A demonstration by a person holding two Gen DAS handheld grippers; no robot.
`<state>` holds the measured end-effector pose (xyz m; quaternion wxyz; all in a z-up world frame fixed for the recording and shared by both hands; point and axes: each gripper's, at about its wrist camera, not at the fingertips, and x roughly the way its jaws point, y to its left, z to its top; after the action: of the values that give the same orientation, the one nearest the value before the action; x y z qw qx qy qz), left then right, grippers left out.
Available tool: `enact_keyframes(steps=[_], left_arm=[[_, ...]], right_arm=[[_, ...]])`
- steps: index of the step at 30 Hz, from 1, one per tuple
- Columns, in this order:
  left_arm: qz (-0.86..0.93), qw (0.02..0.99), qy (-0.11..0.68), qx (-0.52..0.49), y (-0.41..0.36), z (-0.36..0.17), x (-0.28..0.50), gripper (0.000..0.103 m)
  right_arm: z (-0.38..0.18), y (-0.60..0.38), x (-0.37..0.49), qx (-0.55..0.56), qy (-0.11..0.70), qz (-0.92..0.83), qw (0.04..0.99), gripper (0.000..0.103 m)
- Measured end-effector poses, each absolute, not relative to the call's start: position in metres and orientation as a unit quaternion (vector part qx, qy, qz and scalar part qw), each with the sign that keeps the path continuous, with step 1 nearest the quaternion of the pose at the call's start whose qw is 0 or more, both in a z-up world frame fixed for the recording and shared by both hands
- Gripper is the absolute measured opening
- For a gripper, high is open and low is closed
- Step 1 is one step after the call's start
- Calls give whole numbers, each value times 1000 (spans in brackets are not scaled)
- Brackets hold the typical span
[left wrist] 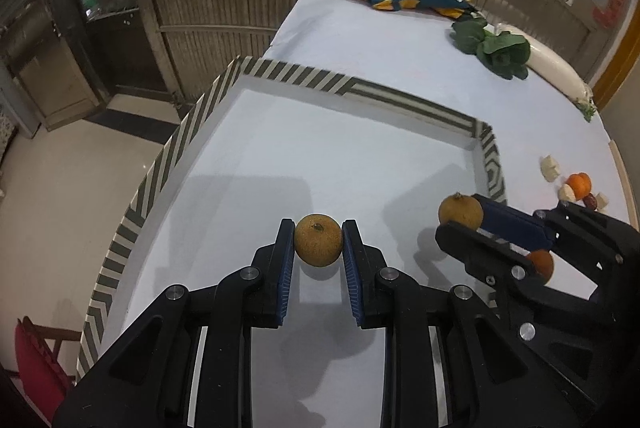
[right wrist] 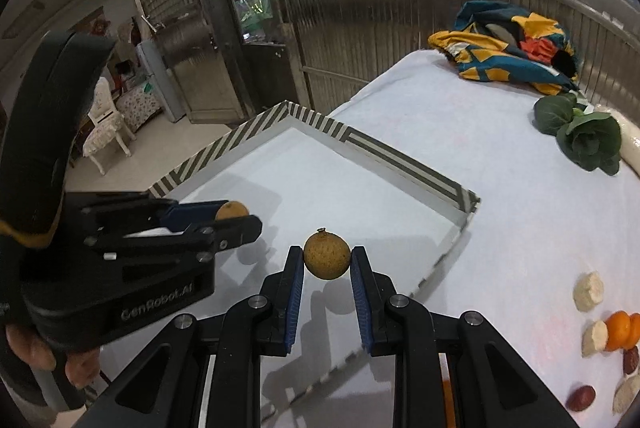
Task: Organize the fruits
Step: 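Carry both held brown fruits over to the striped tray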
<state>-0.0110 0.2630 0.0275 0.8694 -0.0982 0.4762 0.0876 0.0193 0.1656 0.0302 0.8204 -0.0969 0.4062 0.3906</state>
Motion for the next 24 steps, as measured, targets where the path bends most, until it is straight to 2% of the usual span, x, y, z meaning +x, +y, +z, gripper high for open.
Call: enact_keyframes(steps=[18,23,24], left_arm=[[98,857,488,-132,273,14,-7,24],[104,861,480,-130,268,22,-17,33],[104,865,474,-129,266,26,-20,41]], right_arm=[[11,185,24,-128,417,410,801,24],[19,170,17,-98,412,406,810,24],[21,166,16,-91,411,406,811,24]])
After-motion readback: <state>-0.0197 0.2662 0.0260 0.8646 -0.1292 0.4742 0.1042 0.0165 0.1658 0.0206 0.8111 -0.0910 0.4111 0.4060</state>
